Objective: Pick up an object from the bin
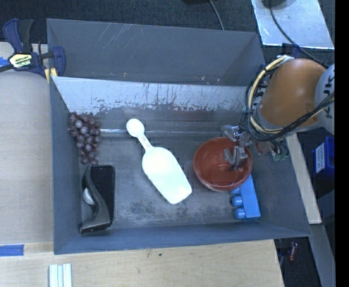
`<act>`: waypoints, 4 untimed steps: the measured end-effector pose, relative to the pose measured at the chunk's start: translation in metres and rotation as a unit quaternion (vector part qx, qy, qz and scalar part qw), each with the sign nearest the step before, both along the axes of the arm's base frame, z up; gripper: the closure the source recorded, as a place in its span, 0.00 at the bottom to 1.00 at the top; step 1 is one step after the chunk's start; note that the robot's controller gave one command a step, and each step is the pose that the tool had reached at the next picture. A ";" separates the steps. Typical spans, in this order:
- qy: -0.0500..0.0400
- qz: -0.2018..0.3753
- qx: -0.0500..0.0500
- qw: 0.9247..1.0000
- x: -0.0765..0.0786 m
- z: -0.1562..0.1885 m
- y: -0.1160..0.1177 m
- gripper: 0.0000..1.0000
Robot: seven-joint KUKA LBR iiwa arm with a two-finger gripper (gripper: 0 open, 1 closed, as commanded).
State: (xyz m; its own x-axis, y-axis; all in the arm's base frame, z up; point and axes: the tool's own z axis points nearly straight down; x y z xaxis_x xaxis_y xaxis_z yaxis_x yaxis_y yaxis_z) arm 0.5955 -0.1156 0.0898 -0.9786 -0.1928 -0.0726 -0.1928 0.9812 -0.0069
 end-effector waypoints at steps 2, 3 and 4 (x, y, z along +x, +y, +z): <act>0.000 -0.001 -0.001 1.000 0.000 0.000 -0.001 1.00; 0.000 -0.001 -0.001 1.000 0.000 0.000 -0.001 1.00; -0.005 -0.007 0.000 1.000 0.017 -0.004 0.000 1.00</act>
Offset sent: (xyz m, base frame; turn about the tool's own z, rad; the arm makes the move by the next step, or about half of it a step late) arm 0.0000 0.0000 0.0000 0.0000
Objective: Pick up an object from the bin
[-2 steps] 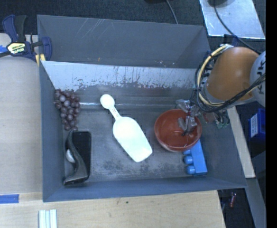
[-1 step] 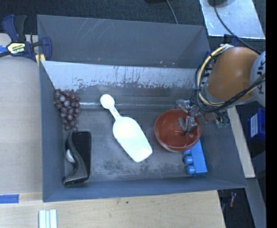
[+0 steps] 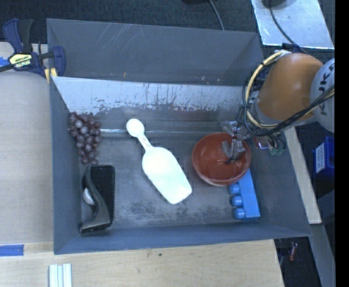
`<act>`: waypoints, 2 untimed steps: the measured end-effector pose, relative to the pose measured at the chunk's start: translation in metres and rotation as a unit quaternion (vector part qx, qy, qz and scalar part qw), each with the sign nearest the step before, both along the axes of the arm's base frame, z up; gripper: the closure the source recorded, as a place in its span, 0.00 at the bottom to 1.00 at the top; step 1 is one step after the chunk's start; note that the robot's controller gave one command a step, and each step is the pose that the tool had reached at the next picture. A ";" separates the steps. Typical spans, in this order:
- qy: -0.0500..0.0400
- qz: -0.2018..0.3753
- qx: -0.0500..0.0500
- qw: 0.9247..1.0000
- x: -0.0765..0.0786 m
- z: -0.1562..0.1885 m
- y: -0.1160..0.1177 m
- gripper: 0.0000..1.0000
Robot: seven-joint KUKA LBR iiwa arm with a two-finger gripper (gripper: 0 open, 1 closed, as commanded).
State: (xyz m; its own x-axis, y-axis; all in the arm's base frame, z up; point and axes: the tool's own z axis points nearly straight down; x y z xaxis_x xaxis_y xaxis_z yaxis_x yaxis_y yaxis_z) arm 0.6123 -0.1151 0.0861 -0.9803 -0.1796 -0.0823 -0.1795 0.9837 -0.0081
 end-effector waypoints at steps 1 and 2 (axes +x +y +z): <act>0.002 0.013 -0.002 1.000 -0.003 0.062 0.003 1.00; 0.009 0.014 0.000 1.000 -0.009 0.076 0.005 1.00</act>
Offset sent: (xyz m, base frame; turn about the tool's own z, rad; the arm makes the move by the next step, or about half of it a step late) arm -0.0144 0.0084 0.1582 -0.0373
